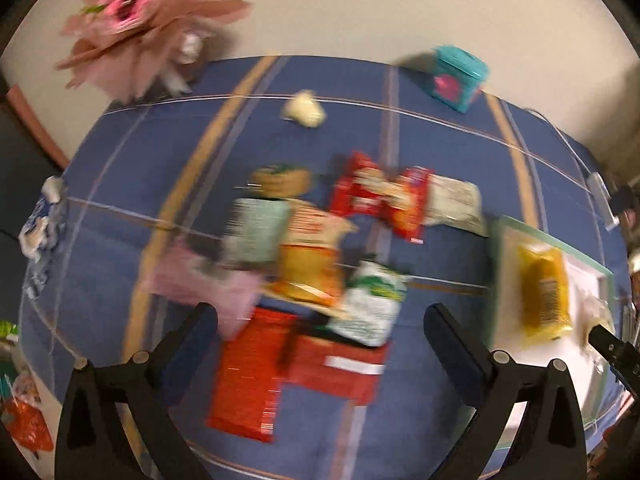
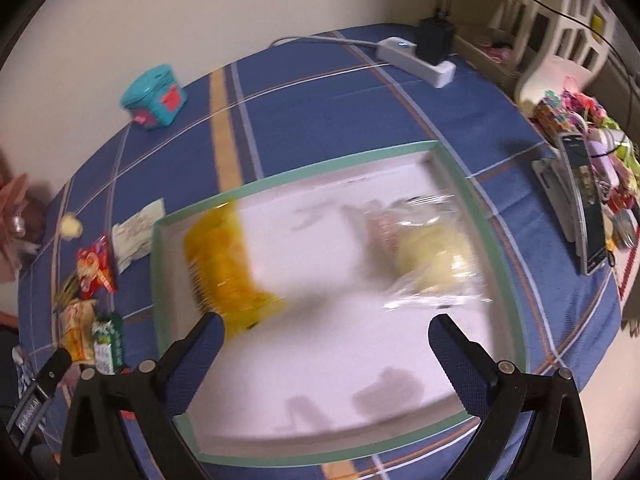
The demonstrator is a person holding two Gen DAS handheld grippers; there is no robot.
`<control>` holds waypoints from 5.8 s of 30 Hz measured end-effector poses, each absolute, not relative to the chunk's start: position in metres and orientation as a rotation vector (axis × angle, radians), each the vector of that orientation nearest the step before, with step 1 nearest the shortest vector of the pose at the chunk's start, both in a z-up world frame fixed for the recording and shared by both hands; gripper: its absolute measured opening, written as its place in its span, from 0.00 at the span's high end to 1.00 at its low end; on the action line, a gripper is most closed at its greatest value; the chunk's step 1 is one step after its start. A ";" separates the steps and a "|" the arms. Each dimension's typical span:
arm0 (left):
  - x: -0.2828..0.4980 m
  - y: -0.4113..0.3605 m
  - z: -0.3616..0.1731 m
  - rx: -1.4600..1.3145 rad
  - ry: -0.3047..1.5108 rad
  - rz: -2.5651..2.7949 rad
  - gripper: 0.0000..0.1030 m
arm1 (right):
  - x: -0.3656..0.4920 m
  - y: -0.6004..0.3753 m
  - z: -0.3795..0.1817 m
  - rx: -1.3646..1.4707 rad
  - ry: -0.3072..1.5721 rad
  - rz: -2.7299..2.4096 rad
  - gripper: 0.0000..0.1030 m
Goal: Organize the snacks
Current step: 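Carry both packs over the white tray and open both grippers to drop them, then grasp the red patterned wafer with the left gripper while the right grasps the red-orange box, then carry the wafer and box into the tray and release both grippers, then grasp the pink pack with the left gripper while the right grasps the green-white biscuit pack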
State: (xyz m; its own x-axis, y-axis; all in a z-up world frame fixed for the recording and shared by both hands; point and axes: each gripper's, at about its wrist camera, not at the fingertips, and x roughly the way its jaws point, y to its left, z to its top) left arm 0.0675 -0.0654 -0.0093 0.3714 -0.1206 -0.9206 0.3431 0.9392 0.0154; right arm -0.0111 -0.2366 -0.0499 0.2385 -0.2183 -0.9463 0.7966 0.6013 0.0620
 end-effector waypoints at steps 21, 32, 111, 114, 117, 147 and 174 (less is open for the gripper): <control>0.114 0.051 -0.035 0.091 1.245 -0.108 0.00 | 0.102 -0.068 -0.078 0.459 1.221 -0.383 0.00; 0.128 0.059 -0.077 0.046 1.361 -0.062 0.00 | 0.129 -0.028 -0.117 0.437 1.281 -0.315 0.00; 0.070 -0.043 -0.017 0.076 1.268 -0.402 0.54 | -0.028 -0.208 -0.030 0.487 1.205 -0.475 0.36; 0.061 -0.063 -0.017 0.098 1.263 -0.445 0.54 | -0.047 -0.234 -0.026 0.502 1.206 -0.569 0.36; 0.052 -0.083 -0.018 0.126 1.266 -0.480 0.54 | -0.067 -0.261 -0.028 0.533 1.212 -0.643 0.36; -0.050 -0.209 -0.005 0.359 1.224 -0.786 0.53 | -0.138 -0.338 -0.041 0.690 1.208 -0.785 0.33; 0.002 -0.170 -0.039 0.297 1.289 -0.499 0.09 | -0.125 -0.326 -0.041 0.606 1.210 -0.750 0.00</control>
